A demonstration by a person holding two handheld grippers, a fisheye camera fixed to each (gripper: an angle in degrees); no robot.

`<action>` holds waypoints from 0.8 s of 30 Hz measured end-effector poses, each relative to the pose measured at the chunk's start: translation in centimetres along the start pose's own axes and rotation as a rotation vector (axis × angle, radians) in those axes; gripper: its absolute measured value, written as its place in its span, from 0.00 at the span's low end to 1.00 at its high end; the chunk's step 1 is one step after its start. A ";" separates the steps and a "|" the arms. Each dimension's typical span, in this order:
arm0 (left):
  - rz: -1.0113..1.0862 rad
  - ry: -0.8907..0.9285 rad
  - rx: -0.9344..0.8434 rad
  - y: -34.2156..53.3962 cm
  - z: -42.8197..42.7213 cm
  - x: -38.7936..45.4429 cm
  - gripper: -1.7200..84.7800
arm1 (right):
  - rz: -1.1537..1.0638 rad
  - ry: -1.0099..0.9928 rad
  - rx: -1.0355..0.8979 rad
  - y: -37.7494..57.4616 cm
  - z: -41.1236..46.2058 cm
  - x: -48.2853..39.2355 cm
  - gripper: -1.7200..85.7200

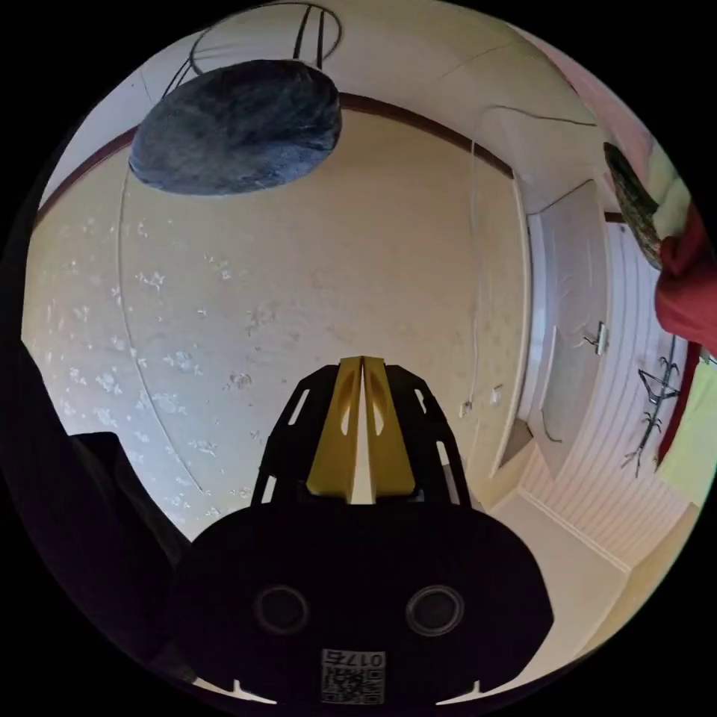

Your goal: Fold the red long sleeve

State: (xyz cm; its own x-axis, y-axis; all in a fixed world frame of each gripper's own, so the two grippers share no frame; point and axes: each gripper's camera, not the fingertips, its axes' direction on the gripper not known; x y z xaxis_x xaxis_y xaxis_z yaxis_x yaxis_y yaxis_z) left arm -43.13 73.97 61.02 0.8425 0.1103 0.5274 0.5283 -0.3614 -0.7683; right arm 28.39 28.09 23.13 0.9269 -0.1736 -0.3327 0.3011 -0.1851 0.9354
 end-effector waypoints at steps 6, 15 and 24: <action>0.041 0.130 -0.182 0.1 6.2 7.7 0.01 | -0.233 -0.545 0.574 5.6 -0.6 6.0 0.02; 0.095 0.450 -0.279 2.8 10.8 15.3 0.01 | 0.039 -0.471 1.354 22.2 -2.0 21.9 0.03; -0.076 0.534 -0.253 4.5 12.6 16.8 0.01 | 0.108 -1.313 1.745 23.2 7.0 35.6 0.03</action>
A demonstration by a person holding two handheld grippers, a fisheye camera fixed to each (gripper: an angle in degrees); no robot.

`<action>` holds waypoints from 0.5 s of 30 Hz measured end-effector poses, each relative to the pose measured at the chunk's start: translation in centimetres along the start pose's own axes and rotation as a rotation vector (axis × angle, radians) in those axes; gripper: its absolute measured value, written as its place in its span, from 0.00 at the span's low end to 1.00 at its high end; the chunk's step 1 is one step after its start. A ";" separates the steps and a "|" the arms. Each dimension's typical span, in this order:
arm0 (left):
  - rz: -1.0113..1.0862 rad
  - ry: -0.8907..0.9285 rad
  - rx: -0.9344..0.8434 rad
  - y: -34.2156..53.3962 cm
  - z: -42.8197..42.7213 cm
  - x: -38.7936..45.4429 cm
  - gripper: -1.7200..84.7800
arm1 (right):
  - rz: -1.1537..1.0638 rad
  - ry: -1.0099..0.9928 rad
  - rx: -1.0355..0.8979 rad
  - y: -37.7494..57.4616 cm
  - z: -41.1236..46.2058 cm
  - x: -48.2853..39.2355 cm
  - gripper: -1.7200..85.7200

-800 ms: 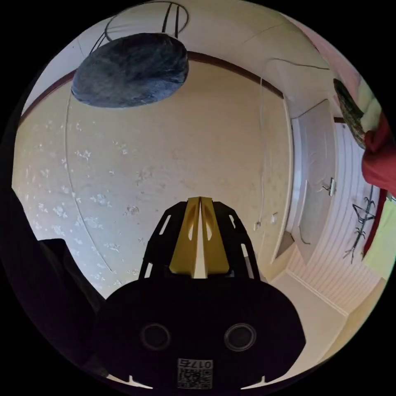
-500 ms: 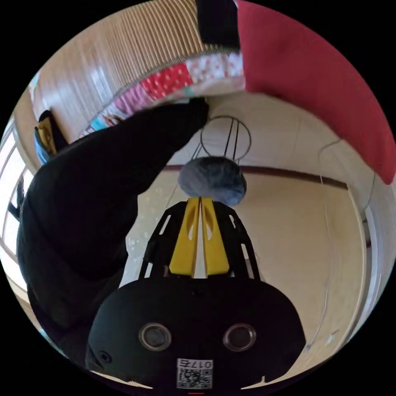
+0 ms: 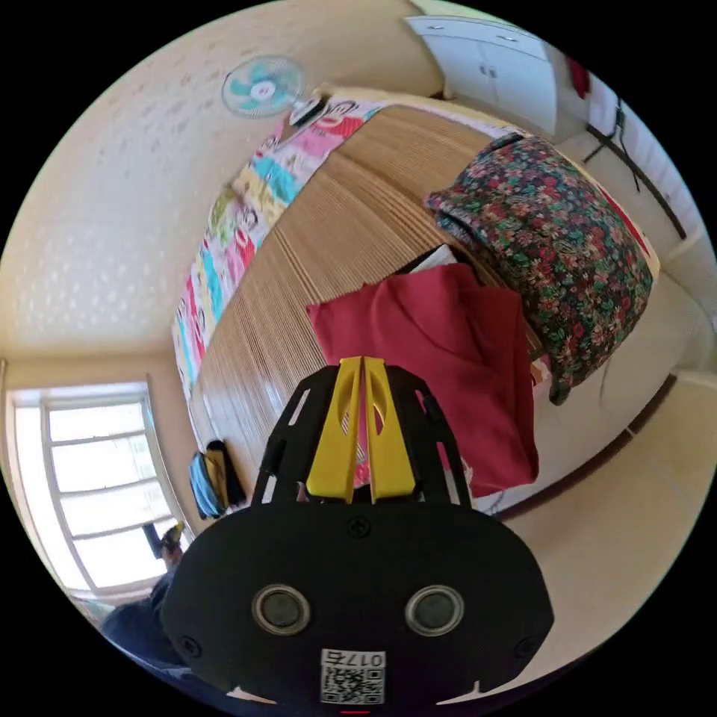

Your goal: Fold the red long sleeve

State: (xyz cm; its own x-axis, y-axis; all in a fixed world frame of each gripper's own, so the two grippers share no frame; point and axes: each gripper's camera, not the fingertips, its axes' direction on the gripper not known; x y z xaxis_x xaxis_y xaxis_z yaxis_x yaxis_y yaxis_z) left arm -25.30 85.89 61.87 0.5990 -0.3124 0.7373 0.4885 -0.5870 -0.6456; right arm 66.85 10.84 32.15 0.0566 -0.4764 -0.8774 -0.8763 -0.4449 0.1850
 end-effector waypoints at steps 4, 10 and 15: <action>-0.008 -0.015 -0.003 1.0 1.0 0.5 0.01 | 0.127 0.067 -0.029 -0.6 1.2 5.7 0.07; 0.015 0.026 -0.015 0.0 2.5 0.6 0.01 | 0.001 0.231 -0.193 0.3 3.6 6.1 0.06; 0.189 0.153 0.046 -2.5 3.4 3.5 0.01 | -0.233 -0.245 -0.047 1.1 -3.8 3.2 0.04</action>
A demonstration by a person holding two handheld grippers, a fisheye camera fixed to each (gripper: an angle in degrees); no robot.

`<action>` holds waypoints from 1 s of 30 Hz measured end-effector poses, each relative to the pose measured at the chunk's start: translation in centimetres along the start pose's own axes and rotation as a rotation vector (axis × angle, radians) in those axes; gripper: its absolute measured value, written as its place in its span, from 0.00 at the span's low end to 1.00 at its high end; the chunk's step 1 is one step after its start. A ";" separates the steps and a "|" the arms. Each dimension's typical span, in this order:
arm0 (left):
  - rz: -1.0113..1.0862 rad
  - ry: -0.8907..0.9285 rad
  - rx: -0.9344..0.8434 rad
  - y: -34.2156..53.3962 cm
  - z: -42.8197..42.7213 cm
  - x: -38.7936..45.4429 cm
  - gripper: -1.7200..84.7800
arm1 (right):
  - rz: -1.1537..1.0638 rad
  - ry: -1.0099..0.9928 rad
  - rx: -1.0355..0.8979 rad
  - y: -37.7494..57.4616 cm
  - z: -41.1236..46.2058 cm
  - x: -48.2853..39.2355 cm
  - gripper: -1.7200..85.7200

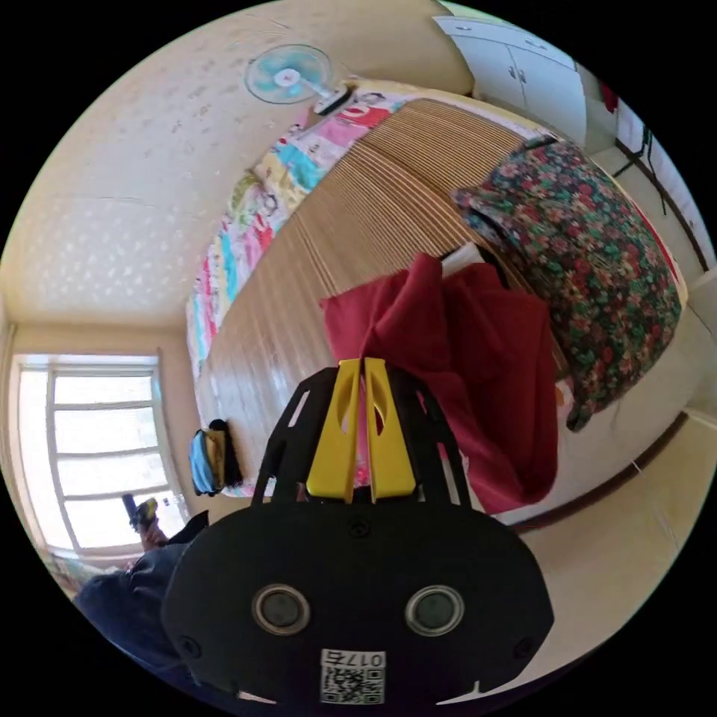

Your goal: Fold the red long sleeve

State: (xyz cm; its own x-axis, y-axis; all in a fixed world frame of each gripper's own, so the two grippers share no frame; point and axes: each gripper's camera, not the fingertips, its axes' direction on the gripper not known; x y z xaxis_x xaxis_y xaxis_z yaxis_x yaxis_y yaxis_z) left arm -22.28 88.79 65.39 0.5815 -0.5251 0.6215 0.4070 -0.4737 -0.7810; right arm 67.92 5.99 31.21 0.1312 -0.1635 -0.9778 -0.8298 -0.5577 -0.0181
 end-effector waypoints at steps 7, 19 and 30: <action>0.217 0.147 -0.031 -6.0 3.4 4.4 0.01 | -0.561 -0.338 0.057 -0.3 -5.6 -15.4 0.03; 0.516 0.054 -0.064 -11.6 3.3 11.2 0.01 | -0.724 -0.420 0.497 -7.9 -16.5 -27.0 0.04; 0.287 0.067 -0.019 -11.8 0.6 2.3 0.01 | -0.305 0.109 -0.499 -16.8 23.7 -16.5 0.14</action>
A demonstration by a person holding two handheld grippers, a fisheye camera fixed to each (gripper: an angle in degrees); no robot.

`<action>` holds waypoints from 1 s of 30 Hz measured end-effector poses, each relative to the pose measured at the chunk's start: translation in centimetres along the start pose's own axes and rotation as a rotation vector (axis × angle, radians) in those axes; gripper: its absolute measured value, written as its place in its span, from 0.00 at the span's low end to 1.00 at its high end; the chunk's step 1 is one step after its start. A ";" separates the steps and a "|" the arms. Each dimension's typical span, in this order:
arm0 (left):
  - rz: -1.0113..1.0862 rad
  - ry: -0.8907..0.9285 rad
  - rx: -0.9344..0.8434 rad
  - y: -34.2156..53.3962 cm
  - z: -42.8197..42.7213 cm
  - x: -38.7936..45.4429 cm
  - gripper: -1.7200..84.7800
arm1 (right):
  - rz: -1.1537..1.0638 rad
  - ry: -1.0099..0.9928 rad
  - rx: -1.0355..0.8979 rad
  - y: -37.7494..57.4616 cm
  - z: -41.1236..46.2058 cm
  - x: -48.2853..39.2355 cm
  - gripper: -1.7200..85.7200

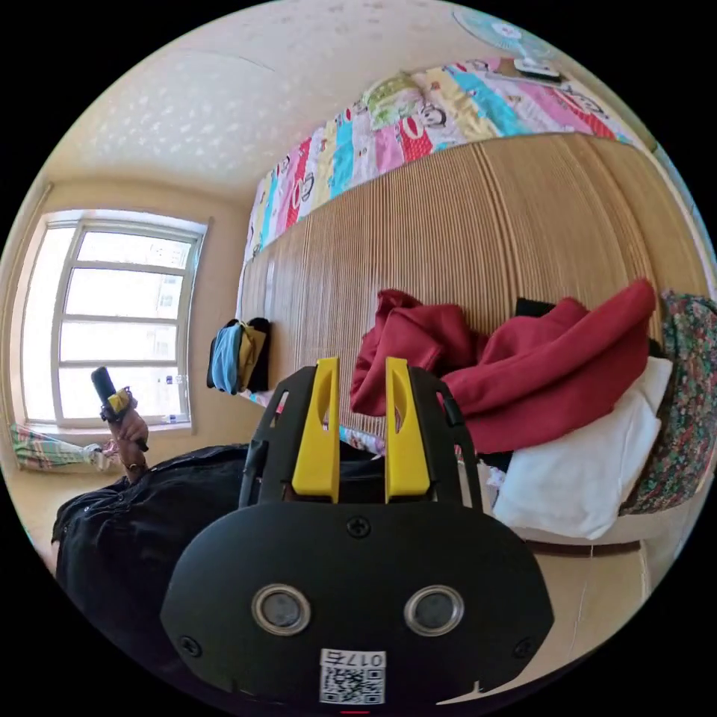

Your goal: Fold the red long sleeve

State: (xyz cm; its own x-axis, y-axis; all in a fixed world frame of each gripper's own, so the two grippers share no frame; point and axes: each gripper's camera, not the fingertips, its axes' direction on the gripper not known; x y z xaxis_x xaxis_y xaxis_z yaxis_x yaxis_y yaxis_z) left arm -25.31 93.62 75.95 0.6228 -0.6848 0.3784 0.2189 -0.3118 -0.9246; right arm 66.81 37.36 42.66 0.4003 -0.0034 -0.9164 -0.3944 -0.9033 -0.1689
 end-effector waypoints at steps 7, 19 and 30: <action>-0.087 -0.102 0.086 -0.1 -4.7 -1.6 0.02 | 0.125 0.443 -0.203 -8.7 13.4 1.6 0.22; -0.242 -0.138 0.275 4.7 -11.5 -6.4 0.02 | -0.002 -0.281 -0.030 -9.7 8.4 3.5 0.04; -0.327 0.048 0.316 1.7 -13.6 -10.8 0.19 | -0.766 -0.631 0.243 -10.0 -5.5 -20.1 0.02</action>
State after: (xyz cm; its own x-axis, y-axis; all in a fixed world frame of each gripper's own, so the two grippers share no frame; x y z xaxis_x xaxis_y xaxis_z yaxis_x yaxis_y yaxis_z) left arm -41.90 91.57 70.88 0.4487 -0.6161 0.6474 0.6213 -0.3057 -0.7215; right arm 67.26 44.05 64.77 0.1341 0.8287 -0.5434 -0.4007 -0.4562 -0.7946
